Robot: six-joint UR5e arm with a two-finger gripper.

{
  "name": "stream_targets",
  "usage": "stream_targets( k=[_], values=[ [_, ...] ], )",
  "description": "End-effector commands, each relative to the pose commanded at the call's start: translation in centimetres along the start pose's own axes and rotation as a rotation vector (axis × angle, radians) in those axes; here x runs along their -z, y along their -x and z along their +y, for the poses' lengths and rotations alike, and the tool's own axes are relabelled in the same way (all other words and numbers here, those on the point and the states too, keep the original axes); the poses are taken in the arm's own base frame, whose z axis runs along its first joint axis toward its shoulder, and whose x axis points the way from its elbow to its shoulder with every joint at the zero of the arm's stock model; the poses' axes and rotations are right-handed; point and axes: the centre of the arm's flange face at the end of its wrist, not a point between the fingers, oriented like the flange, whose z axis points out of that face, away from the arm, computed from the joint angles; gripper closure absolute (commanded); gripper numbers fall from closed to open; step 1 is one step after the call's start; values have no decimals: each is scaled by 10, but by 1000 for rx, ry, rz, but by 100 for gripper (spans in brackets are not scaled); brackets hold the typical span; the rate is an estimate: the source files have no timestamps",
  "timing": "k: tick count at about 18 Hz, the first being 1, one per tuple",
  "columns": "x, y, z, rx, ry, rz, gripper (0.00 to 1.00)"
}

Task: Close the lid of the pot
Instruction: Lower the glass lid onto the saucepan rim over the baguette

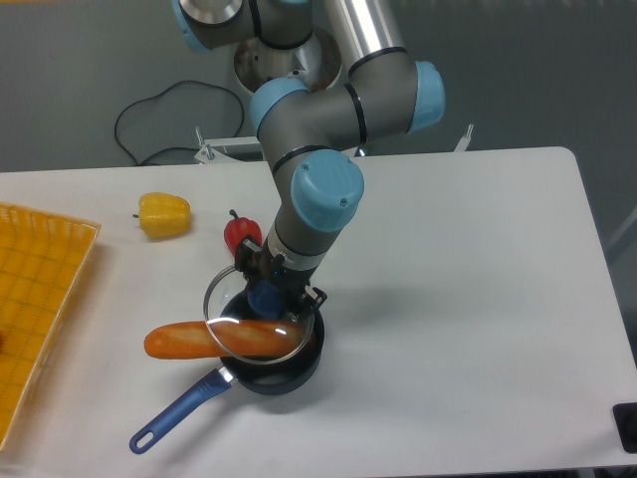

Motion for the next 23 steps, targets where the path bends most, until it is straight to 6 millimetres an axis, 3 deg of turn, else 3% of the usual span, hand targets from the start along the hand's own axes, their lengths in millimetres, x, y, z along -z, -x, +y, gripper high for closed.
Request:
stream_targets(
  k=[11,23],
  values=[
    [-7,3,-18,39,-25,-22,51],
    [-9,5,-18,33,-25,-26,51]
  ],
)
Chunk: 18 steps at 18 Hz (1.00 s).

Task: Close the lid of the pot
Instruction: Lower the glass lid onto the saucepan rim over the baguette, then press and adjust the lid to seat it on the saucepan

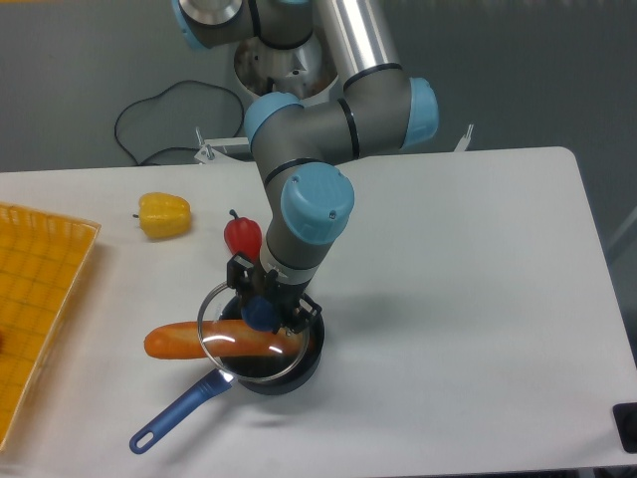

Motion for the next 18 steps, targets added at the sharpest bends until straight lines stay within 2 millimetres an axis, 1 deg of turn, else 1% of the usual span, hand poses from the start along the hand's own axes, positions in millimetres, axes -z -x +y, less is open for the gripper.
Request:
stream_targets(
  k=[5,10,18],
  values=[
    [-5,2,1,0,3,3,50],
    [-5,1,1,-7,3,1,47],
    [-5,1,2,-8,2,-2,47]
  ],
)
